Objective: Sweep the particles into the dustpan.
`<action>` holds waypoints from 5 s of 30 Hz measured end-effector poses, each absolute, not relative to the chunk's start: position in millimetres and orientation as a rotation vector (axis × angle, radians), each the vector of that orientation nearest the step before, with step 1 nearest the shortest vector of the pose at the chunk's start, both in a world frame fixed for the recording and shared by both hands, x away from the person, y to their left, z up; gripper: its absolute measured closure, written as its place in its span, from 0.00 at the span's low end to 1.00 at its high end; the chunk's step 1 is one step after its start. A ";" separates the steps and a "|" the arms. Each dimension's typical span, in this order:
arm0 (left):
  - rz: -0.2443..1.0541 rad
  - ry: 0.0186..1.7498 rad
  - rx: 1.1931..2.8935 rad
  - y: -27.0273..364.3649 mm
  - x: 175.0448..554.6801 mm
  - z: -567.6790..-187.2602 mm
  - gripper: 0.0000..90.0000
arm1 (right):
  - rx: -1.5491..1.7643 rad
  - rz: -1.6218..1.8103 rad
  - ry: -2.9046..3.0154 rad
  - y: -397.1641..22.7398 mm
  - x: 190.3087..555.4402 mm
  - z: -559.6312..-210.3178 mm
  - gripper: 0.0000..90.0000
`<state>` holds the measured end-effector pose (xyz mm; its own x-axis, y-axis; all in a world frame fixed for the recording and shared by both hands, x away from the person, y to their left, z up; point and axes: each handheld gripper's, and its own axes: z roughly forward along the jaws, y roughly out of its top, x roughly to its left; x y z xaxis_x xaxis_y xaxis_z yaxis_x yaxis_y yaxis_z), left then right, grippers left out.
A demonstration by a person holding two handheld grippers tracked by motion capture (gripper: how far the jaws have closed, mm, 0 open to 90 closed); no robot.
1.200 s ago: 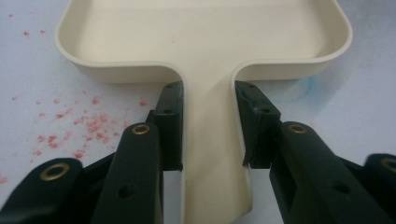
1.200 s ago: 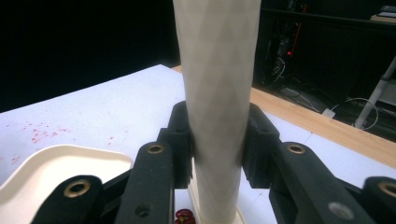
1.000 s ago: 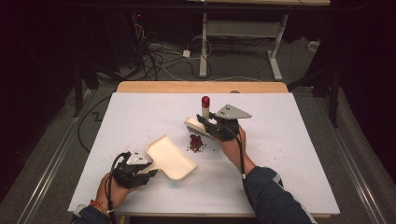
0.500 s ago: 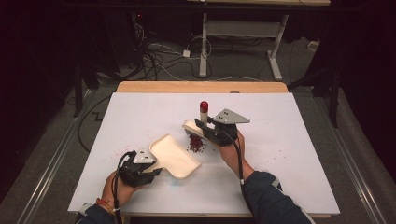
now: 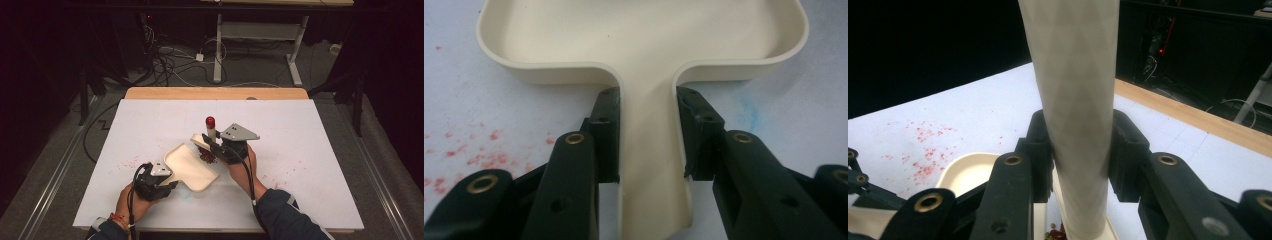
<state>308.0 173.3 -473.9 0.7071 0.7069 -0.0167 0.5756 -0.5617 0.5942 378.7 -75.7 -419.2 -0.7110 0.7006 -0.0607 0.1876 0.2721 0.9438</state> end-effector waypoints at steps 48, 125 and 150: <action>0.262 0.988 2.373 163.0 319.7 -480.0 0.71 | 0.696 1.570 1.999 -99.5 342.3 -374.8 0.78; 0.229 1.053 2.361 180.4 321.8 -478.9 0.71 | 0.594 1.519 2.163 -80.1 348.1 -402.8 0.78; 0.282 1.118 2.322 171.4 318.4 -479.7 0.71 | 0.528 1.445 2.112 -61.2 342.6 -416.6 0.78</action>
